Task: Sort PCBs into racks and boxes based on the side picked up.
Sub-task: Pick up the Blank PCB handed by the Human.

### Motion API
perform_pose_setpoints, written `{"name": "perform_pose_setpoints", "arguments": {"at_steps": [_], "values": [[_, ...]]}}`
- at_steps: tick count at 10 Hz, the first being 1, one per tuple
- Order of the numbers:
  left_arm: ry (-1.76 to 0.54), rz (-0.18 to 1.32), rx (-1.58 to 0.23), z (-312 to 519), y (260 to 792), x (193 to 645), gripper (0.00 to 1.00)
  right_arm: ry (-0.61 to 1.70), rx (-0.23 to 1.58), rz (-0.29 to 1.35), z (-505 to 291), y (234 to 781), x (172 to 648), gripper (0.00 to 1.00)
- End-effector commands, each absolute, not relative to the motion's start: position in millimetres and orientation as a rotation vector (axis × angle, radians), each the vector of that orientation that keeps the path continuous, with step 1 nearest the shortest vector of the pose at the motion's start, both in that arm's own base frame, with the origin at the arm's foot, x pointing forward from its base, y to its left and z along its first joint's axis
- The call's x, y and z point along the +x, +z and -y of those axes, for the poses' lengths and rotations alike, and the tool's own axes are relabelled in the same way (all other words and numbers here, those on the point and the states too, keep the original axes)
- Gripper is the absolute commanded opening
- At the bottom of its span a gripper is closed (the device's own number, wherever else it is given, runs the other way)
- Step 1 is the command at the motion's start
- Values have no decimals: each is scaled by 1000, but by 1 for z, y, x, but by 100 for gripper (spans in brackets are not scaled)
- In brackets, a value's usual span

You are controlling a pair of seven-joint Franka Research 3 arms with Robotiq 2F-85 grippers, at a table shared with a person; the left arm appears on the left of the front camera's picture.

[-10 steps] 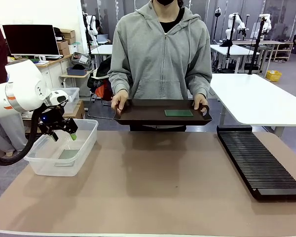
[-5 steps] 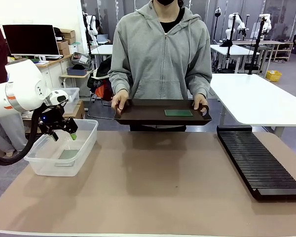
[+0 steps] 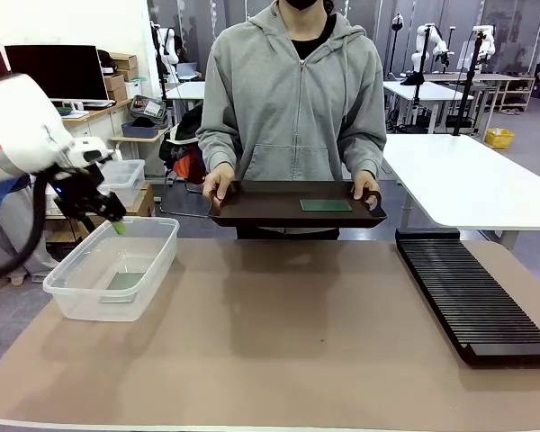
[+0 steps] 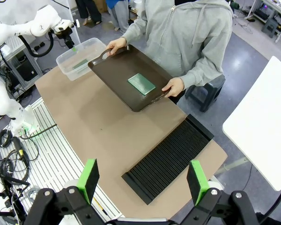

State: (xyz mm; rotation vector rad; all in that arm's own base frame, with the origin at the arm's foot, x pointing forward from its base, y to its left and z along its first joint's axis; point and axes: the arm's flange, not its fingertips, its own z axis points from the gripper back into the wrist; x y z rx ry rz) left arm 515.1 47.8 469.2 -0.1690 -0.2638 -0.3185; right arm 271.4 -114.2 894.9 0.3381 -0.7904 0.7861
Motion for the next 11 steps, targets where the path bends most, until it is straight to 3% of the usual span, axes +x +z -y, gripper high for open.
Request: {"name": "perform_pose_setpoints", "arguments": {"at_steps": [1, 3, 5, 6, 11], "values": [[-424, 213, -268, -79, 503, 515, 93, 795, 342, 794, 112, 896, 270, 100], [-549, 270, -345, -88, 545, 502, 93, 795, 342, 794, 112, 896, 270, 100], [-602, 374, -302, -101, 580, 495, 93, 795, 342, 794, 112, 896, 270, 100], [-616, 426, -261, -103, 595, 488, 100, 795, 342, 794, 112, 896, 270, 100], [-783, 577, -291, -118, 662, 450, 100, 795, 342, 794, 112, 896, 270, 100]]}}
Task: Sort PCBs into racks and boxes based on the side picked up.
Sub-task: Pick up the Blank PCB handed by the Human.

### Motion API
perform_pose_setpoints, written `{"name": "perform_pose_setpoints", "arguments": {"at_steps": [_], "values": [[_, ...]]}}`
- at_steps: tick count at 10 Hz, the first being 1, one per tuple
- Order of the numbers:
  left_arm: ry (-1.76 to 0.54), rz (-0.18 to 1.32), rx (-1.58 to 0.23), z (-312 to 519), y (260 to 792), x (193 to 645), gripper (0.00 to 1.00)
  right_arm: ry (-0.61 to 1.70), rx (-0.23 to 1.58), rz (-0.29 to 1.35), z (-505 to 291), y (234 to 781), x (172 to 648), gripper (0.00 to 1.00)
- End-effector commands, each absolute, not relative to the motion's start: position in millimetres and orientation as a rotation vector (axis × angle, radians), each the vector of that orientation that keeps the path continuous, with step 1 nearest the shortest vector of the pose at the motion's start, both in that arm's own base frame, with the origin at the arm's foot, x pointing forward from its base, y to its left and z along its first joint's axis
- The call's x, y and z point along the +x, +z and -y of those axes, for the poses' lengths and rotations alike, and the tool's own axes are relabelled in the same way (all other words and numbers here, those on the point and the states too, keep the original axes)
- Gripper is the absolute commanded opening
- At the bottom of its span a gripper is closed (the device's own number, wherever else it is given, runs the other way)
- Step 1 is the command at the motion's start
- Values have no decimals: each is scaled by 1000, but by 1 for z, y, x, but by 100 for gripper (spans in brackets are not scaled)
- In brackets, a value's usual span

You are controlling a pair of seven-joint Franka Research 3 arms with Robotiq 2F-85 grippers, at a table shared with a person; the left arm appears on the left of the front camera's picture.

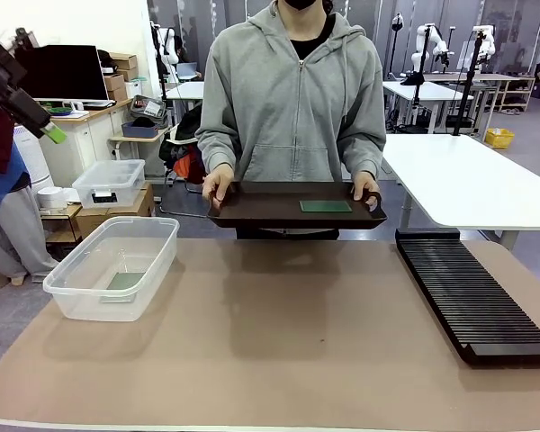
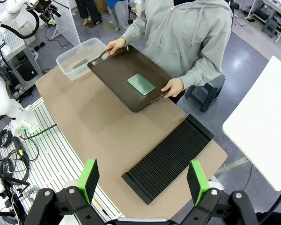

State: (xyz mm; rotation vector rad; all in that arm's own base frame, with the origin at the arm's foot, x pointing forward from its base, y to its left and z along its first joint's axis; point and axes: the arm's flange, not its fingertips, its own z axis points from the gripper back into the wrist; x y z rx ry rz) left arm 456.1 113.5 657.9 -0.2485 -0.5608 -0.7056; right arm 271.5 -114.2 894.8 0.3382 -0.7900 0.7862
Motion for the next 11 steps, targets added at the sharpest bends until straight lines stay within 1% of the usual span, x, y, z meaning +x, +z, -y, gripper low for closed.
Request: {"name": "perform_pose_setpoints", "arguments": {"at_steps": [1, 2, 3, 4, 5, 9, 10, 11], "values": [[-816, 592, -283, -122, 677, 439, 100, 795, 342, 794, 112, 896, 270, 100], [-829, 620, -269, -124, 690, 431, 100, 795, 342, 794, 112, 896, 270, 100], [-822, 595, -252, -130, 704, 430, 100, 795, 342, 794, 112, 896, 270, 100], [-773, 560, -295, -133, 705, 436, 100, 795, 342, 794, 112, 896, 270, 100], [-804, 602, -242, -123, 698, 427, 100, 795, 342, 794, 112, 896, 270, 100], [-804, 602, -242, -123, 698, 427, 100, 795, 342, 794, 112, 896, 270, 100], [-805, 590, -250, -125, 703, 428, 100, 795, 342, 794, 112, 896, 270, 100], [-791, 640, -288, -126, 721, 418, 100, 795, 342, 794, 112, 896, 270, 100]]}}
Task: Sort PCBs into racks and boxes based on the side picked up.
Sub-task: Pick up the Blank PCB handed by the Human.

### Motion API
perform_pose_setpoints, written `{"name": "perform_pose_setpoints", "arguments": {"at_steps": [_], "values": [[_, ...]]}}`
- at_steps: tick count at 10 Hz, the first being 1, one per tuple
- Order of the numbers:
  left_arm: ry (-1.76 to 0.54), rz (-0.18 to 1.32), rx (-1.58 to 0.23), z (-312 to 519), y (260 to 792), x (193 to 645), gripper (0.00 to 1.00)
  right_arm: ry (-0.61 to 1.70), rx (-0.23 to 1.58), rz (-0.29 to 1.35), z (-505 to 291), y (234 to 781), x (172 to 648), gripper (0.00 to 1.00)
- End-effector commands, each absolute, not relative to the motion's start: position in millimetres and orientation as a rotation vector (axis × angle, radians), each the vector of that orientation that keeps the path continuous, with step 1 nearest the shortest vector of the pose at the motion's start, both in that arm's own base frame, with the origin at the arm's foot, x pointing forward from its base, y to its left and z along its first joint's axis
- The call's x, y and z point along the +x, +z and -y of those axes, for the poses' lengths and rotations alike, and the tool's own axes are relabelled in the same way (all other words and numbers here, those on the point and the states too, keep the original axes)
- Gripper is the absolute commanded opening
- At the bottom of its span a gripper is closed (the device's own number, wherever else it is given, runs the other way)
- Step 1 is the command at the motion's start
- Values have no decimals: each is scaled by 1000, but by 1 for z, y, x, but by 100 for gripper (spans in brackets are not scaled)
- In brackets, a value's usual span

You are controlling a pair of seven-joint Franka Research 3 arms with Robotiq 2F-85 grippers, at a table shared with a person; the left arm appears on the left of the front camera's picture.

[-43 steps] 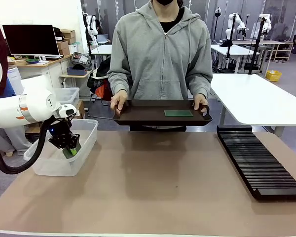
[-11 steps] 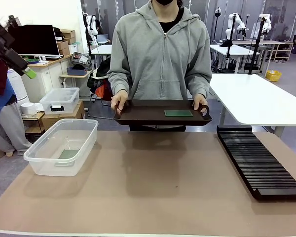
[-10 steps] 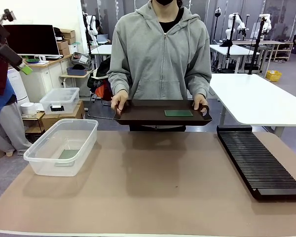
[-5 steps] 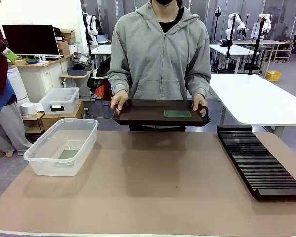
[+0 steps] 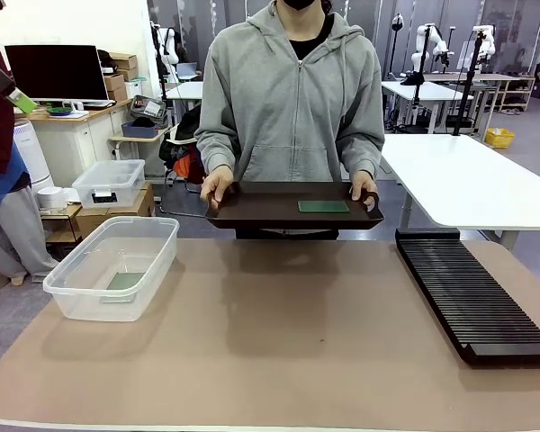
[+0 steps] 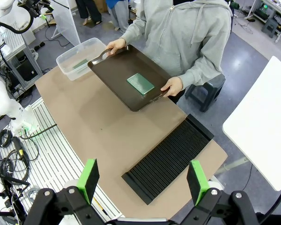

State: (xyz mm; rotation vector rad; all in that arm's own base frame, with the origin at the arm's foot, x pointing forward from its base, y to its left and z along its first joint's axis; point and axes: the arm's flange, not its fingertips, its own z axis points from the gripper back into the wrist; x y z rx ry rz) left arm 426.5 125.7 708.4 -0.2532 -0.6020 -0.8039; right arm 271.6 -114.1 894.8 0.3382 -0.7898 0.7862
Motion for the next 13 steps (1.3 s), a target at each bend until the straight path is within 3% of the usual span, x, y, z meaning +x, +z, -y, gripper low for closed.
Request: {"name": "perform_pose_setpoints", "arguments": {"at_steps": [1, 4, 8, 13], "values": [[-796, 655, -302, -118, 738, 404, 100, 795, 342, 794, 112, 896, 270, 100], [-857, 654, -339, -111, 765, 390, 100, 795, 342, 794, 112, 896, 270, 100], [-948, 771, -349, -116, 784, 383, 100, 795, 342, 794, 112, 896, 270, 100], [-926, 753, -328, -117, 788, 379, 100, 795, 342, 794, 112, 896, 270, 100]]}}
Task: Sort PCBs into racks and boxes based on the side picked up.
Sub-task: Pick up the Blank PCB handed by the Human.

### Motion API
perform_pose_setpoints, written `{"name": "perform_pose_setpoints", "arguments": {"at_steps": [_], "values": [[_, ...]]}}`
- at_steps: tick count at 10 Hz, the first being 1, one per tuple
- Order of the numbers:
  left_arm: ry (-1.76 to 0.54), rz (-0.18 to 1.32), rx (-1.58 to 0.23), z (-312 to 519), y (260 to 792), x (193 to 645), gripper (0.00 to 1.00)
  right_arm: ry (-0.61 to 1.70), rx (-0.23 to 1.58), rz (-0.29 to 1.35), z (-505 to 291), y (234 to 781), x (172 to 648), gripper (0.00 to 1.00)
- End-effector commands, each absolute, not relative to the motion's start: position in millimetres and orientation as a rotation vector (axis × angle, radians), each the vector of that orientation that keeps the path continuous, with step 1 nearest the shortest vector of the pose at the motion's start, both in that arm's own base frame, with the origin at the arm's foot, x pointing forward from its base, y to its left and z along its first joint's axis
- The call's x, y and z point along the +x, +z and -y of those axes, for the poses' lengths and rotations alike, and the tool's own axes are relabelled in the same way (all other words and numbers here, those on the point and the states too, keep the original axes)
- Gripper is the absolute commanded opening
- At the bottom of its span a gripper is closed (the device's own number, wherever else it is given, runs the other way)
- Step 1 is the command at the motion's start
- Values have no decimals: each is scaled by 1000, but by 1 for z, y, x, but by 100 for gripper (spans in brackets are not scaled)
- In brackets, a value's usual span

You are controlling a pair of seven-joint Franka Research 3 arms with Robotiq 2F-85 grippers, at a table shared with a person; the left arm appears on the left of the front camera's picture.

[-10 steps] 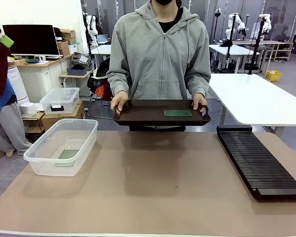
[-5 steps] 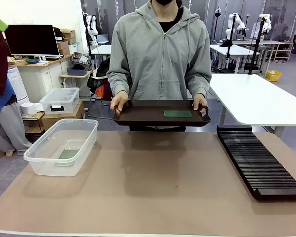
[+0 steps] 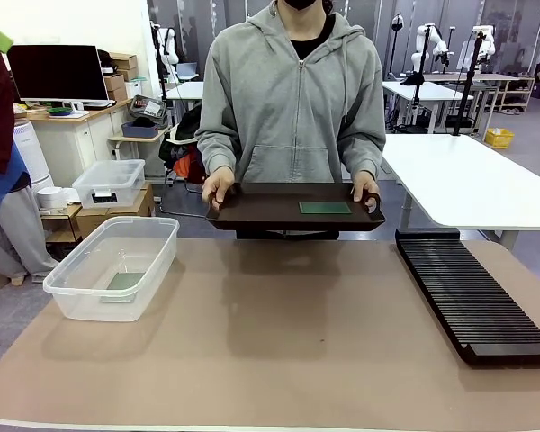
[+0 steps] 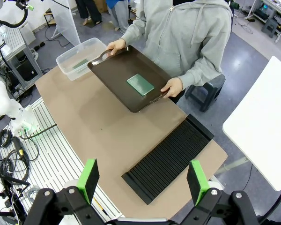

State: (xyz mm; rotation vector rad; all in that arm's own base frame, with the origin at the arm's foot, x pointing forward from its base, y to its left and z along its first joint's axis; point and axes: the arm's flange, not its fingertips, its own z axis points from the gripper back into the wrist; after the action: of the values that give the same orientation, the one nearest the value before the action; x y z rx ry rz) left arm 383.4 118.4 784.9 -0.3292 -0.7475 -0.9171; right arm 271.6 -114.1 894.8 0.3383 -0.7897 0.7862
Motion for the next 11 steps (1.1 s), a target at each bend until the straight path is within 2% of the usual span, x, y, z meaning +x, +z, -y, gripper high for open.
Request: {"name": "perform_pose_setpoints", "arguments": {"at_steps": [1, 11], "values": [[-926, 753, -328, -117, 788, 379, 100, 795, 342, 794, 112, 896, 270, 100], [-926, 753, -328, -117, 788, 379, 100, 795, 342, 794, 112, 896, 270, 100]]}}
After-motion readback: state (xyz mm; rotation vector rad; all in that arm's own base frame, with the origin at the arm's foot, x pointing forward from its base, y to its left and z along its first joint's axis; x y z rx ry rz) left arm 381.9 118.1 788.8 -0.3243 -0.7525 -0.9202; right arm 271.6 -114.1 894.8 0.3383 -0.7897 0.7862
